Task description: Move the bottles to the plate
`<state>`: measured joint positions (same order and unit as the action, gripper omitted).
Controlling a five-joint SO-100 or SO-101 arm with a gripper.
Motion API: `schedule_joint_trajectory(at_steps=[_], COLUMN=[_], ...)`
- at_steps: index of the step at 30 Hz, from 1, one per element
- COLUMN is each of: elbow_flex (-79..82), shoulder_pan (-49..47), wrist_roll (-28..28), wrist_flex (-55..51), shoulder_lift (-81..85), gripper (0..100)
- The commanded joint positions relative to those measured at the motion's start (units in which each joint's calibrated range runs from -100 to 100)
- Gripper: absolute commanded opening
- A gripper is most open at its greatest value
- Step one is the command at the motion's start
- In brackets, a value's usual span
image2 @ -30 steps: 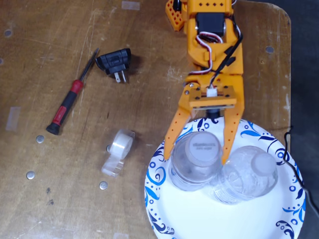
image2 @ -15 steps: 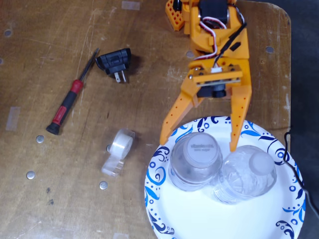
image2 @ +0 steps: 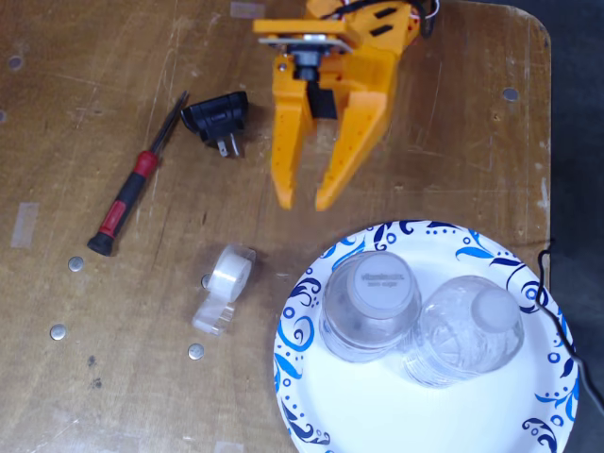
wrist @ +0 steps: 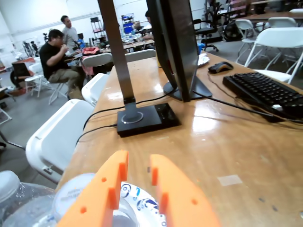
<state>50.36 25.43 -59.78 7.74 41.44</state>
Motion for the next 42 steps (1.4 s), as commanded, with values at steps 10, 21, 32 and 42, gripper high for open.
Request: schedule_joint_trajectory(at_steps=[10,21,32,42], elbow_flex=[35.9,48.8,48.3,48.3], shoulder_pan=[-4.2,-4.9,-4.8,-3.8], wrist_roll=[2.3,1.9,1.9,2.2], wrist_flex=[0.0,-13.6,-38.0,-37.9], shoulder_lift=[28.1,44.8,57.9,57.4], gripper=[1,1,1,1])
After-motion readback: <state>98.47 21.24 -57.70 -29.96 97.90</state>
